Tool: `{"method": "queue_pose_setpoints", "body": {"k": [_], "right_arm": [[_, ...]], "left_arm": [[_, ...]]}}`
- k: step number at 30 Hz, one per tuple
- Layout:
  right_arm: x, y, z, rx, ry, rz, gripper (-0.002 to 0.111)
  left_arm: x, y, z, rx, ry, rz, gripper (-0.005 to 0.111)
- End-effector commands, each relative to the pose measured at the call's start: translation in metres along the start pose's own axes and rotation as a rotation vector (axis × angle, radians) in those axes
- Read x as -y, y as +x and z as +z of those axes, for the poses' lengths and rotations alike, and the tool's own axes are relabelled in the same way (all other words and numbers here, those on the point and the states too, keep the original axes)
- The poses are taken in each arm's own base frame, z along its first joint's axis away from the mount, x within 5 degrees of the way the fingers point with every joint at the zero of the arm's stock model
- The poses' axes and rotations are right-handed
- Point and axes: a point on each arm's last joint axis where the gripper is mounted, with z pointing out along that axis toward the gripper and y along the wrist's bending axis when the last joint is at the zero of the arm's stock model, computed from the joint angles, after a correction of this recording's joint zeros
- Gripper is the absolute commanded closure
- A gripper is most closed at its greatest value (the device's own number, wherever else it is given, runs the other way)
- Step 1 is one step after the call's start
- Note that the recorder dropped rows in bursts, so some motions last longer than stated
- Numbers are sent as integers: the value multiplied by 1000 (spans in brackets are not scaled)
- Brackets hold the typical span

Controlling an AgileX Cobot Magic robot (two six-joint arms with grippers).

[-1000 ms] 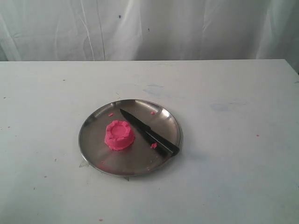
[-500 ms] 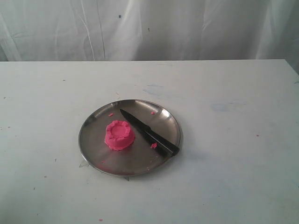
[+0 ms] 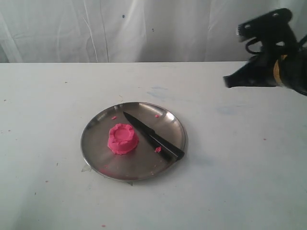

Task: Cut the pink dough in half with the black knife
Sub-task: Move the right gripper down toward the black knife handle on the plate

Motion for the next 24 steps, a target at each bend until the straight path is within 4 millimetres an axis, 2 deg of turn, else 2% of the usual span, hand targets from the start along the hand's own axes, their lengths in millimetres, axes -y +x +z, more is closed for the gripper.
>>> {"method": "queue_pose_setpoints", "body": {"k": [1, 2, 5, 8, 10, 13, 17, 19, 21, 24], "right_arm": [[20, 18, 10, -172, 212, 5, 108], [11, 19, 12, -198, 107, 22, 108], [-14, 21, 15, -266, -127, -95, 108], [-37, 7, 4, -379, -341, -232, 108], [-52, -9, -9, -422, -509, -241, 108], [-65, -29, -23, -435, -617, -230, 108], [-84, -34, -29, -408, -657, -271, 108], [-98, -30, -28, -414, -686, -313, 108], [-113, -25, -22, -407, -715, -376, 108], [-128, -14, -7, -413, -719, -410, 108]], "left_arm": [[0, 0, 0, 11, 6, -8, 107], [0, 0, 0, 11, 6, -8, 107], [-1, 2, 0, -13, -13, -22, 107], [-1, 7, 0, -59, -16, -298, 107], [2, 8, -1, -82, -3, -536, 107], [4, 9, -1, -97, 8, -702, 107], [4, 13, -1, -143, -6, -716, 107], [4, 23, -3, -253, -43, -711, 107], [4, 32, -6, -347, -80, -682, 107], [1, 33, -6, -346, -97, -610, 107]]}}
